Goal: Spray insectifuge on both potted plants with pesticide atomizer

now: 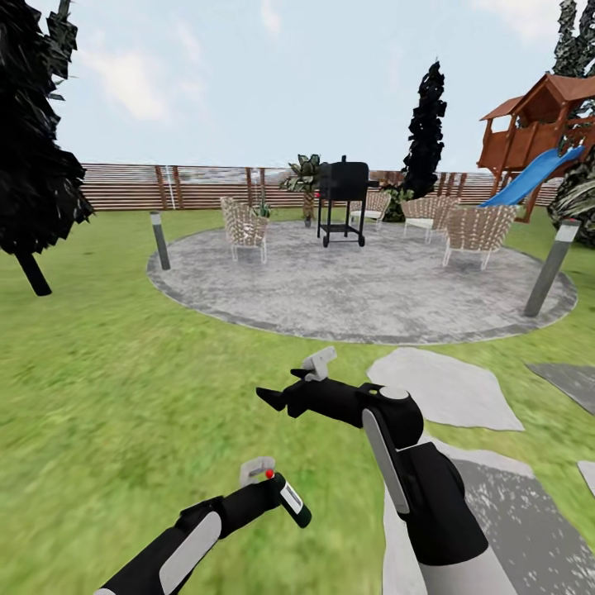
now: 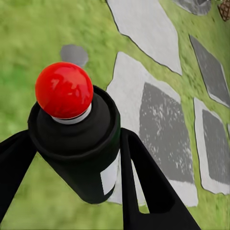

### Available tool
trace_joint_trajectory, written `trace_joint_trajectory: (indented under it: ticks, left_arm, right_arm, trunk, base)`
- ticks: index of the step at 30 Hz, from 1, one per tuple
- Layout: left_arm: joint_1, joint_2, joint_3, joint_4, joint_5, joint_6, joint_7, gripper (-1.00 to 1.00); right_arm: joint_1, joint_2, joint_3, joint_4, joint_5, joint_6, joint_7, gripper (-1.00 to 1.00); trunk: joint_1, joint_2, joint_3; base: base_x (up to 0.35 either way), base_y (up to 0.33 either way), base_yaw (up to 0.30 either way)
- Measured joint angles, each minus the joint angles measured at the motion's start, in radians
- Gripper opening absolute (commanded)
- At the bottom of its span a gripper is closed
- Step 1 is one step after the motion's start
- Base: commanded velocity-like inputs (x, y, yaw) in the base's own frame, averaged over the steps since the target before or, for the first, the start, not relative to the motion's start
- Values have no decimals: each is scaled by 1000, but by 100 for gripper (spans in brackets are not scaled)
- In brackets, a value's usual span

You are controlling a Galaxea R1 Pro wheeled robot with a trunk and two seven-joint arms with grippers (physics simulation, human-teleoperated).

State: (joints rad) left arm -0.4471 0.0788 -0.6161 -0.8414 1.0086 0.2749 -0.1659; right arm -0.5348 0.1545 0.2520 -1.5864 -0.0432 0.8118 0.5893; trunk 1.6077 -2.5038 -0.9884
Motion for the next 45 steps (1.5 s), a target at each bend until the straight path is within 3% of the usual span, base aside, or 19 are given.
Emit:
trace_joint_trajectory:
  ticks: [45]
  left_arm:
    - [0, 0, -1, 0, -1, -1, 0, -100]
  right_arm:
    - [1, 0, -3, -1, 0, -1, 0, 100]
  trunk:
    - [0, 0, 0]
  base:
    - [337, -27, 0]
